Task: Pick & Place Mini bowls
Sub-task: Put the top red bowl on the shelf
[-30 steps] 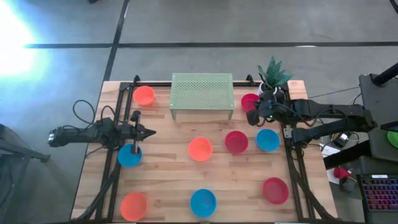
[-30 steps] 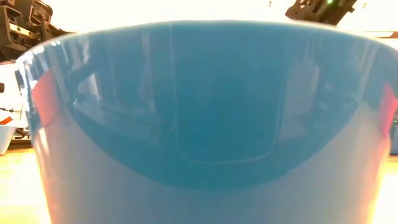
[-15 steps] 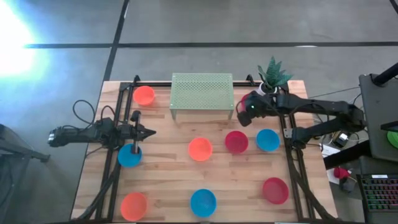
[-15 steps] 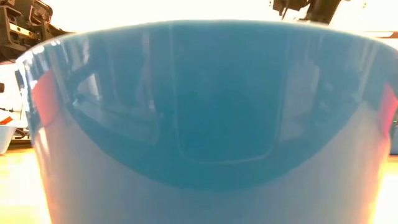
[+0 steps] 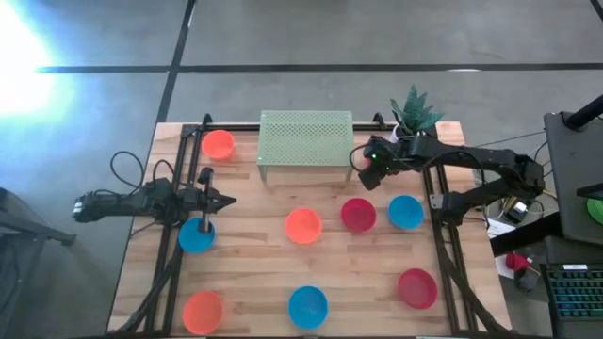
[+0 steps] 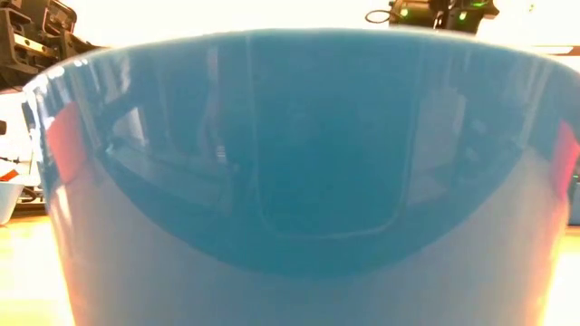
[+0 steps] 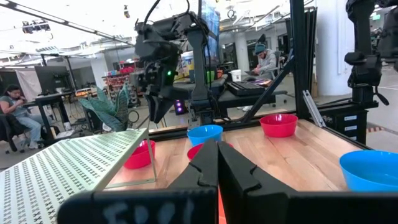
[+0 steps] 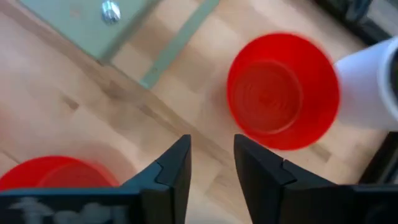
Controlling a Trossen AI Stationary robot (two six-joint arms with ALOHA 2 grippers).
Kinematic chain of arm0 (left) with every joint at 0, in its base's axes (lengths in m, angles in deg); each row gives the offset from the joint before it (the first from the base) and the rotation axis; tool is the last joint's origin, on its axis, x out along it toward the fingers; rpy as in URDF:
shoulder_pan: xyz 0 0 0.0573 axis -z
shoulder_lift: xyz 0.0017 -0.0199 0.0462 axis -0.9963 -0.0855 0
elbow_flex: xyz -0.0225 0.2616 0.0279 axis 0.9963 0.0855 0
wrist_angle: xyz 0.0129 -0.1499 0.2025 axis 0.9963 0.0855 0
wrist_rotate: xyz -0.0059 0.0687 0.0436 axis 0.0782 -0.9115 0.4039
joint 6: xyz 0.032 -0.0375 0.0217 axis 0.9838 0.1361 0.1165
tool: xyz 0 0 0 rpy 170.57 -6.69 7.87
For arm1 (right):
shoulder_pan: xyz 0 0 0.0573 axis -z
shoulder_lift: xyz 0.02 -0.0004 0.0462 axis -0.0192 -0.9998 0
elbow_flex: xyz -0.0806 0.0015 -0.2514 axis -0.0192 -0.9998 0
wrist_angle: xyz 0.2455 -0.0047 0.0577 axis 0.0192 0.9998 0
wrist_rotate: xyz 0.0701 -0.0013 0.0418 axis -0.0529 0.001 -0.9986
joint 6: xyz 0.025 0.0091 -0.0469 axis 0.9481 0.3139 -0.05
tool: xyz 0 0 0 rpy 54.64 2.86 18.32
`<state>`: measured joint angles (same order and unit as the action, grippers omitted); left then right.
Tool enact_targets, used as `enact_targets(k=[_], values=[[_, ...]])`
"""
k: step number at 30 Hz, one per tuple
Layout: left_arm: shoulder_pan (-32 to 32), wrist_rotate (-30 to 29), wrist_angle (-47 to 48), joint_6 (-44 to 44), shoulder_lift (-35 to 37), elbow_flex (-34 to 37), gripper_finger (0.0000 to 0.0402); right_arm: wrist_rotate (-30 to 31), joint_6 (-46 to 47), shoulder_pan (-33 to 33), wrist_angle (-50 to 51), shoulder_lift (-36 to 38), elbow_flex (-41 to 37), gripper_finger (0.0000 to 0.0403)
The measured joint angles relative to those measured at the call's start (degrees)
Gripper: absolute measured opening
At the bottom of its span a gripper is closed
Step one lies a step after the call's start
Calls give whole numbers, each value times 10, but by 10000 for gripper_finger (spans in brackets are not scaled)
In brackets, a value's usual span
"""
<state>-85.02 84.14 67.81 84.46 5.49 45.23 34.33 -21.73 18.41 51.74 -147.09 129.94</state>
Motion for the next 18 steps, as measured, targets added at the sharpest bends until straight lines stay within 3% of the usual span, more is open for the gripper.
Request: enact_targets(k=[3, 18], values=[[0, 0, 0, 0, 0, 0, 0, -25, -4, 16, -1, -16, -5, 127], [0, 0, 0, 0, 0, 0, 0, -29, -87, 61, -13, -100, -13, 120]])
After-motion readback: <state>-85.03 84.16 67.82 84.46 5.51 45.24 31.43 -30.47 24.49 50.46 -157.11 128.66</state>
